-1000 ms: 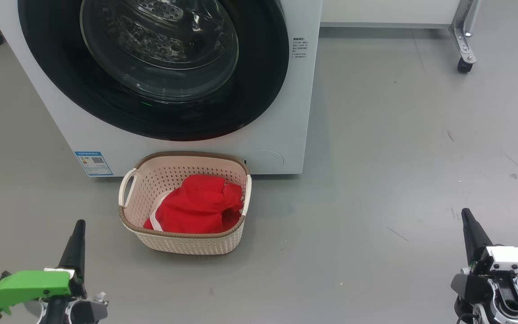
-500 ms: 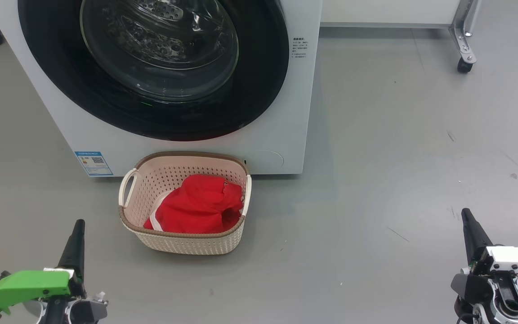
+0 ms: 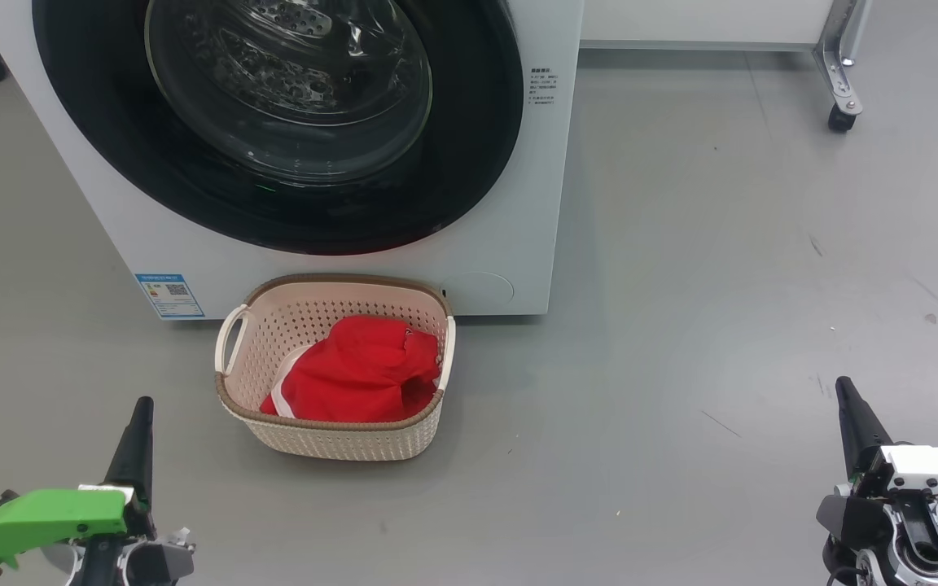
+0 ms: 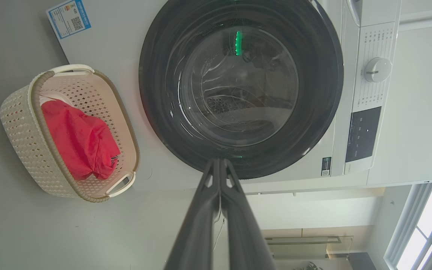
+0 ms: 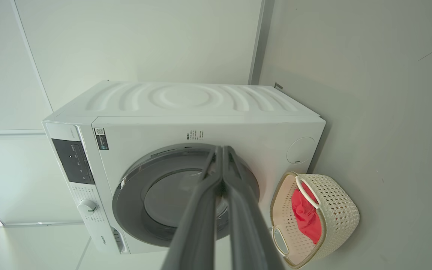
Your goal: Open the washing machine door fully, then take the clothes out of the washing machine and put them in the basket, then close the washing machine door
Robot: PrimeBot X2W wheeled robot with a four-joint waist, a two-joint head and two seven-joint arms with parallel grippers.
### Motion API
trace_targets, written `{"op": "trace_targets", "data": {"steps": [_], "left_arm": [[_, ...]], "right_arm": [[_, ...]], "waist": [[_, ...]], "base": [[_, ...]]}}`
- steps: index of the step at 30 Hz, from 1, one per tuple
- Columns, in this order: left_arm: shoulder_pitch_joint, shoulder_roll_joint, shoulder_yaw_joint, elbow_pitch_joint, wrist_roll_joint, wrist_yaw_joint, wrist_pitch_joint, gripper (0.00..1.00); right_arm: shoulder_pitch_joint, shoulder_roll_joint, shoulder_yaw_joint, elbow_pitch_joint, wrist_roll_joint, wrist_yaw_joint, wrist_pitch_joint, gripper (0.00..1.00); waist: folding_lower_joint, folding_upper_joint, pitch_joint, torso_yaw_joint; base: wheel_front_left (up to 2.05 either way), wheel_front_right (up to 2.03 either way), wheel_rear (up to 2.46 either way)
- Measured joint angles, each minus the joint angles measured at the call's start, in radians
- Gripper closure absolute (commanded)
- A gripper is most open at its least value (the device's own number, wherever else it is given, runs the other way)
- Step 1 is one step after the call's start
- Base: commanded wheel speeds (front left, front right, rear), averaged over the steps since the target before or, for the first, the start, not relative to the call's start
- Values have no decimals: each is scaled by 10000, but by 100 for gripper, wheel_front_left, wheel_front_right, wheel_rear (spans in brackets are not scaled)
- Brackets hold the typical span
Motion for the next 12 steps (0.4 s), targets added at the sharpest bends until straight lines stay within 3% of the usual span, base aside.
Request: {"op": "trace_targets", "data": {"steps": [12], "left_arm": [[1, 0, 8, -6, 0, 0, 8, 100]], "right_arm": [[-1, 0, 0, 0, 0, 0, 0, 100]], "waist": [[0, 0, 0, 0]], "base": [[0, 0, 0]]}}
